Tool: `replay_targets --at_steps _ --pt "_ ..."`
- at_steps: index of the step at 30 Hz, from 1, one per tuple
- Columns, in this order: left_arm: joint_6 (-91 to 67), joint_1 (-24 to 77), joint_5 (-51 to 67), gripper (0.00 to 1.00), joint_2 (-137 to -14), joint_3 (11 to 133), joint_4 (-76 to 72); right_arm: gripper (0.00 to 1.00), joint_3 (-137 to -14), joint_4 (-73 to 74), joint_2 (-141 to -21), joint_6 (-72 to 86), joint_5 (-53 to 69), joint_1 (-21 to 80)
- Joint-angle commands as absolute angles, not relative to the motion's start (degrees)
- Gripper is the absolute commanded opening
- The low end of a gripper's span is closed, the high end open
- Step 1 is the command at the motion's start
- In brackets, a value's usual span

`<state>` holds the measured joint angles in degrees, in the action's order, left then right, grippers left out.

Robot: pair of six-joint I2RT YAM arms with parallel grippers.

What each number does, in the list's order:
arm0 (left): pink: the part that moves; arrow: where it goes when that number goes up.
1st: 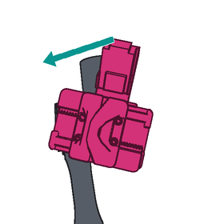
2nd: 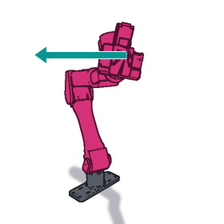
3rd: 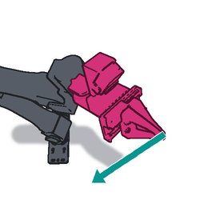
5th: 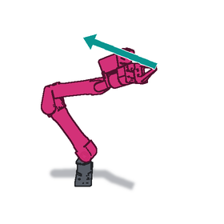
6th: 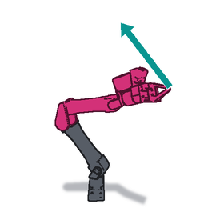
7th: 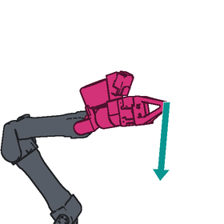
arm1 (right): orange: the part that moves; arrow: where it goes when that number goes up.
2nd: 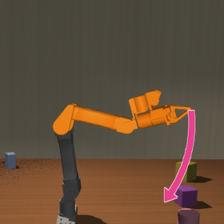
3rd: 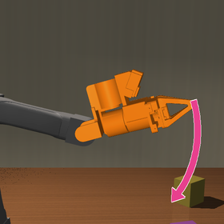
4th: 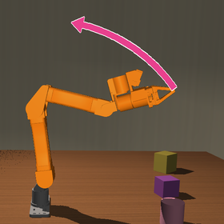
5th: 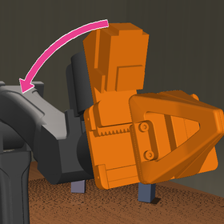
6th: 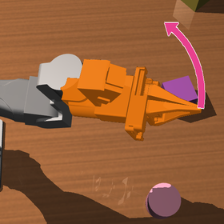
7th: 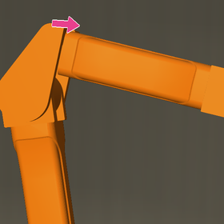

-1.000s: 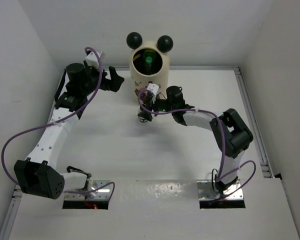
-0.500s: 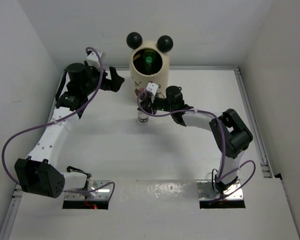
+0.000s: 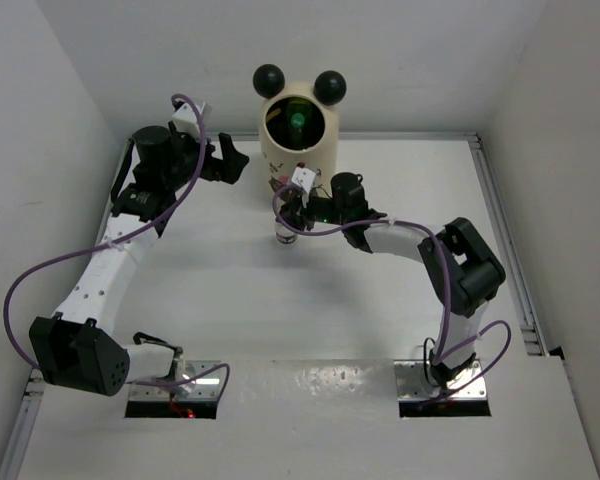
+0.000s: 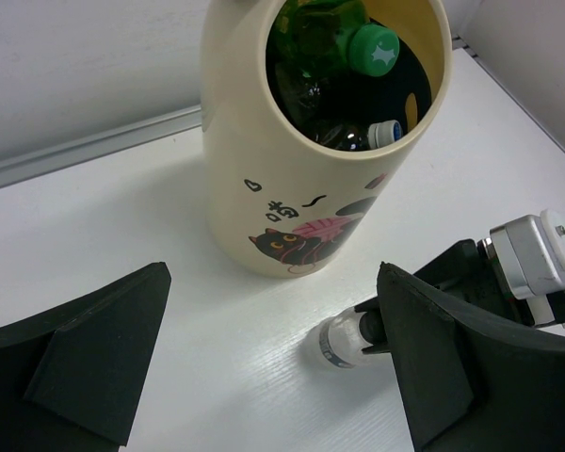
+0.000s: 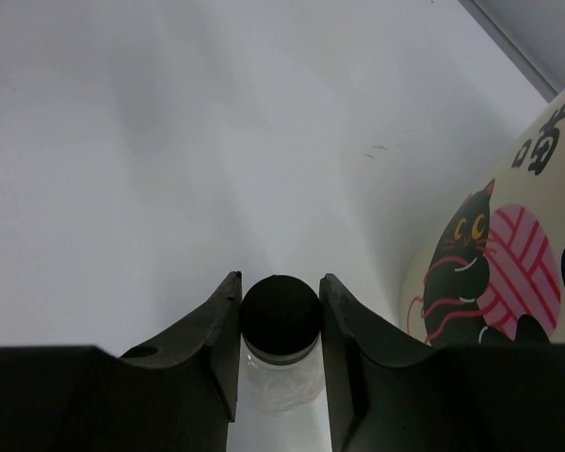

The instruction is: Put the plastic bottles in the bin

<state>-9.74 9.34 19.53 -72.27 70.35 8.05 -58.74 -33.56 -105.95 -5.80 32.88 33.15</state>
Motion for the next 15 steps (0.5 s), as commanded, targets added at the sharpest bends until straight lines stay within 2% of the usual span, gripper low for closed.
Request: replay_targets --at_steps 1,4,7,11,15 --pt "-10.11 9.23 19.78 0.99 -71.28 71.63 6.15 0.08 -58.89 -37.0 -104.33 -5.89 33.13 33.57" --pt "-10.11 9.23 19.78 0.99 -71.28 72.16 6.15 0.0 -59.15 -36.83 -101.7 -5.45 32.87 33.57" --pt "-10.11 9.23 19.78 0.99 -71.28 72.16 6.15 0.0 -60.46 -35.07 -96.25 -4.49 34.09 32.52" --pt "-10.63 9.23 20.48 0.99 -71.28 71.02 4.93 0.0 -70.72 -31.47 -89.67 -0.44 36.12 29.8" --pt "-11.16 9.23 21.01 0.99 -71.28 71.02 4.31 0.0 -80.47 -30.5 -88.51 1.15 36.21 28.3"
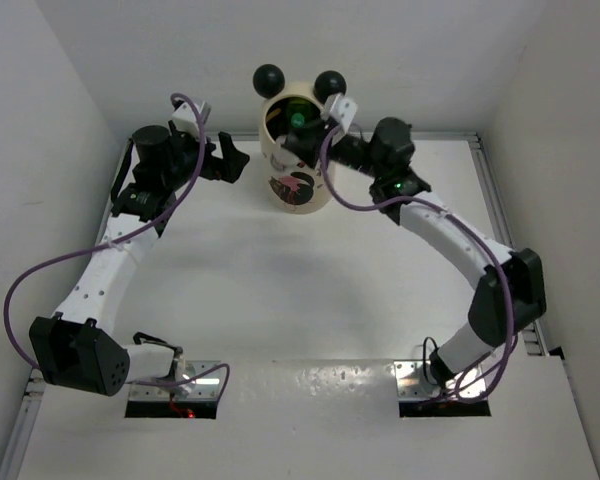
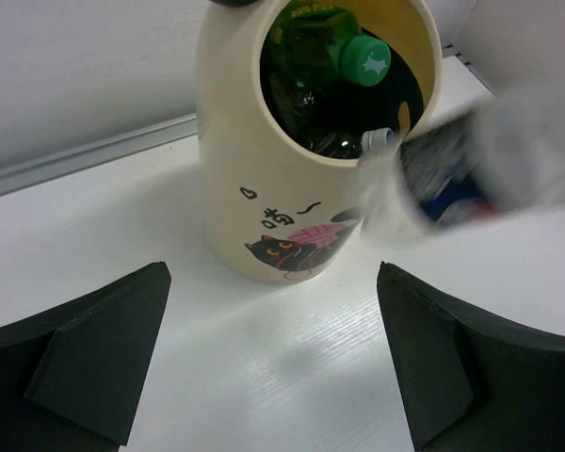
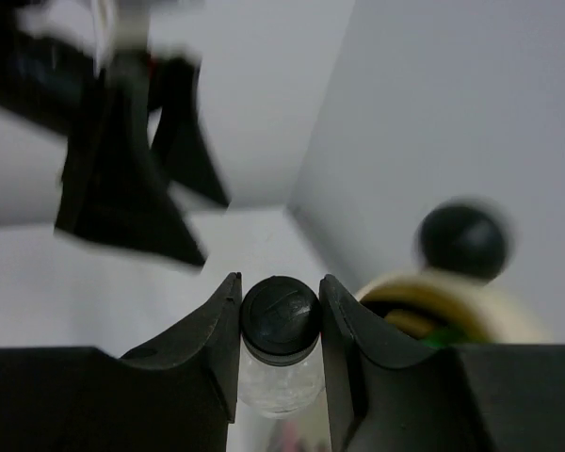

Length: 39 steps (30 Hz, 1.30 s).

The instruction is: Put the plastic bottles in the bin

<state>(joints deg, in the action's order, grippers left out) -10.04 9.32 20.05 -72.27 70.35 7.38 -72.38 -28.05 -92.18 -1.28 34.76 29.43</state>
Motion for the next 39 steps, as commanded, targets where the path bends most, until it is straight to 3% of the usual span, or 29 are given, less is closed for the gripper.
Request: replay_targets --at_steps 1,16,35,39 --pt "-11.16 9.23 21.01 0.99 -71.28 71.02 3.7 0.0 -81.55 -30.5 -88.77 0.45 35.78 28.04" --pt "-11.16 9.23 20.92 0.99 -71.28 71.02 3.16 0.0 -95.36 -34.98 -103.53 -6.5 34.45 26.1" --pt "-11.16 9.23 20.92 0.99 -71.28 71.02 3.16 0.0 -84.82 -34.45 -99.93 -32.51 26.19 26.19" --pt "-11.16 9.23 20.92 0.99 -71.28 70.49 2.64 0.0 -83.15 -36.12 -100.28 -29.98 26.8 26.28"
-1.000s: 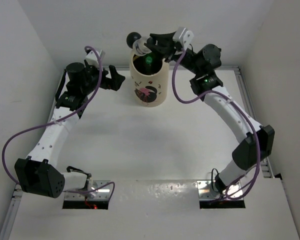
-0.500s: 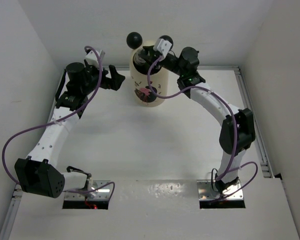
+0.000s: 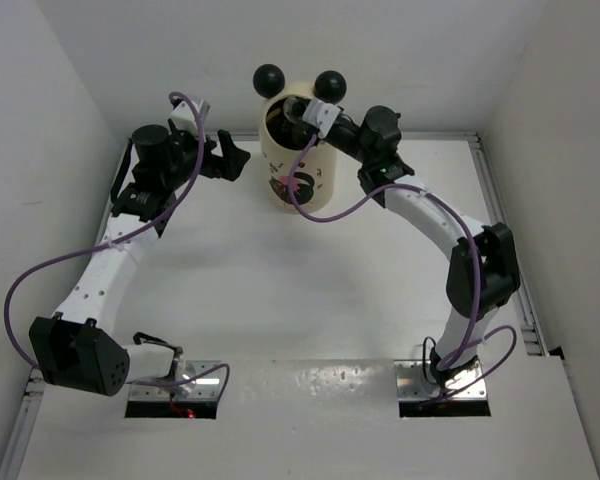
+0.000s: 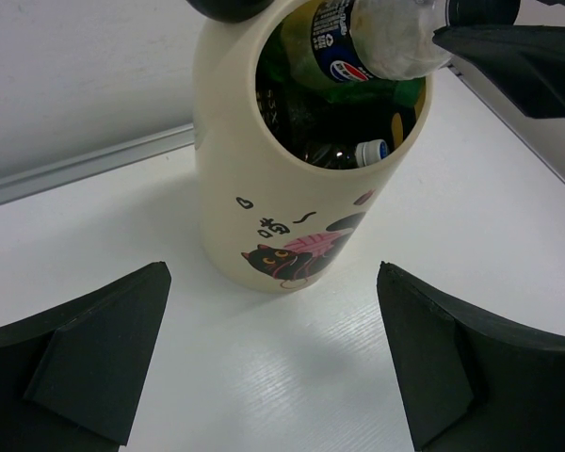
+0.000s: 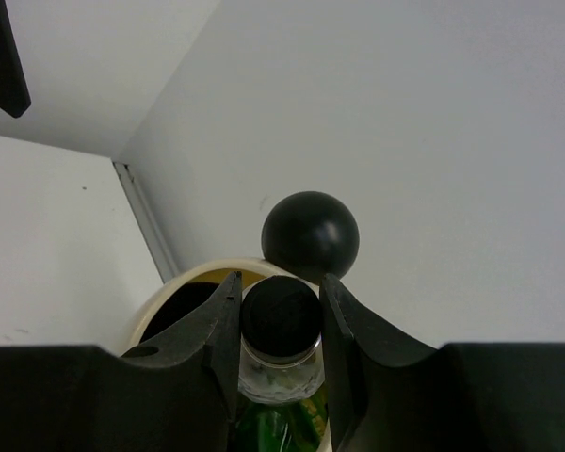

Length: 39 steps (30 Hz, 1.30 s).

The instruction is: Put the plastic bottles in the bin

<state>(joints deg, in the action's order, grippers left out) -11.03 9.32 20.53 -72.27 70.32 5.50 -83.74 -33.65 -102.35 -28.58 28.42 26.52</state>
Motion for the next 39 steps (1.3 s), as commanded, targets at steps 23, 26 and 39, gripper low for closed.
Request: replay_targets --at_steps 23,26,39 --pt "-10.11 9.23 20.39 0.99 -72.86 71.54 3.78 0.28 -77.17 -60.47 -113.03 -32.96 35.95 26.11" --pt "-10.11 9.23 20.39 0.99 -72.86 71.54 4.31 0.31 -76.29 -60.9 -112.76 -35.76 36.04 26.28" --pt "-10.11 9.23 20.39 0.99 -71.81 71.54 4.83 0.0 -75.05 -67.15 -118.73 -51.41 38.59 26.1"
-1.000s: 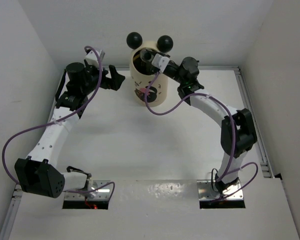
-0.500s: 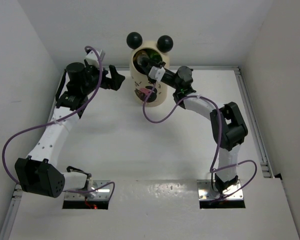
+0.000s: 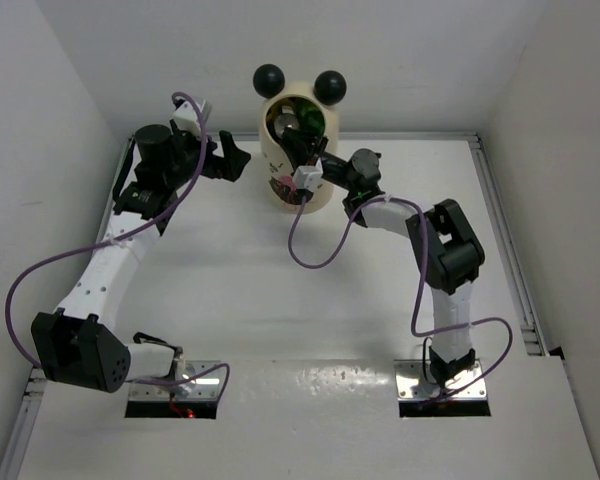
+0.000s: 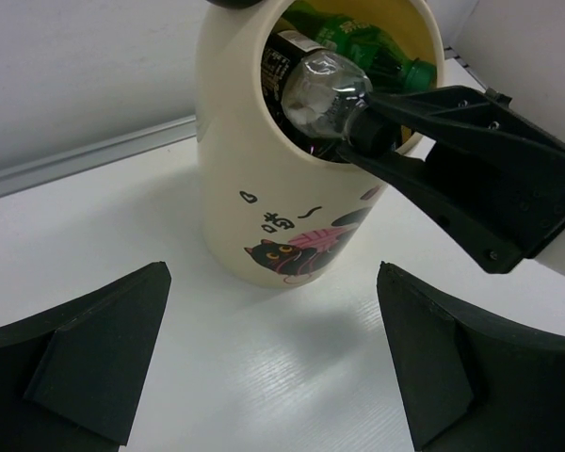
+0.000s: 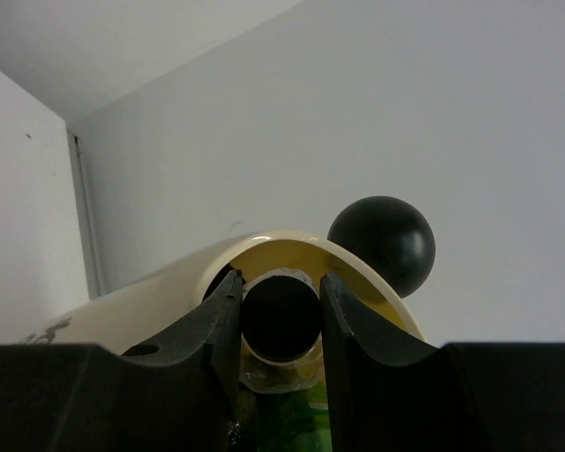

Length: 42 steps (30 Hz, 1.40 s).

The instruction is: Put the plastic bottles in the bin

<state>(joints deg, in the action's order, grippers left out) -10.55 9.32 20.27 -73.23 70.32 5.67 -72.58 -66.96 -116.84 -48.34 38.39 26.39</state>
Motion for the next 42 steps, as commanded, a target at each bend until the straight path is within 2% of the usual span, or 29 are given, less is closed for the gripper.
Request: replay_targets --at_steps 1,5,6,7,8,13,14,16,17,18,22,27,30,32,36,40,42 --pt "-10.11 9.23 20.39 0.99 -71.81 71.54 4.83 0.0 -75.49 -66.97 -119.26 -52.72 38.06 26.28" --pt "-10.11 9.23 20.39 0.99 -72.33 72.07 4.83 0.01 -79.01 -65.31 -121.02 -52.12 36.74 26.28" --pt "-10.11 9.23 20.39 0.99 -72.33 72.59 4.83 0.06 -79.45 -64.61 -120.76 -51.51 36.04 26.28" --pt "-10.11 9.23 20.39 0.99 -72.33 72.6 4.83 0.18 -80.24 -62.42 -120.59 -50.2 35.17 26.19" --pt "-10.11 9.23 20.39 0.99 -72.33 72.6 4.83 0.25 -80.51 -61.71 -120.15 -48.97 34.63 26.28" --pt "-10.11 9.23 20.39 0.99 -72.86 72.6 4.83 0.48 -80.95 -58.54 -117.43 -44.13 32.61 26.1" --pt "-10.11 9.23 20.91 0.99 -72.86 72.6 4.83 0.59 -80.69 -58.36 -117.16 -42.12 32.35 26.1" --pt "-10.11 9.23 20.92 0.99 -72.86 72.6 4.83 0.74 -79.63 -57.75 -115.49 -40.44 31.64 26.28" --pt "-10.11 9.23 20.92 0.99 -72.86 72.6 4.83 0.86 -78.85 -57.4 -115.05 -39.39 31.64 26.11" --pt "-10.11 9.23 20.92 0.99 -72.86 72.6 4.83 0.89 -78.49 -57.13 -114.53 -38.68 31.64 25.76" --pt "-10.11 9.23 20.92 0.99 -72.25 72.6 4.83 0.9 -75.6 -53.89 -109.78 -31.48 32.95 25.05" --pt "-10.11 9.23 20.92 0.99 -71.1 72.6 5.36 0.89 -72.51 -51.78 -97.84 -15.35 35.86 24.87" --pt "-8.89 9.23 20.92 0.99 -71.89 76.01 9.56 0.88 -73.65 -42.31 -91.07 -6.71 33.93 24.79" --pt "-6.6 9.23 22.06 0.99 -74.08 81.52 18.83 0.88 -76.79 -32.03 -87.55 -3.53 31.31 24.35" --pt "-2.64 9.23 17.07 0.99 -78.83 87.61 33.9 0.91 -79.37 -5.43 -80.1 1.49 25.15 20.57" --pt "-4.38 8.7 8.63 0.99 -75.51 83.43 36.91 1.0 -72.36 7.27 -72.96 3.69 20.23 14.95" --pt "-6.23 8.7 6.24 0.99 -72.44 80.26 34.55 1.0 -70.06 9.83 -69.46 4.39 19.25 10.57"
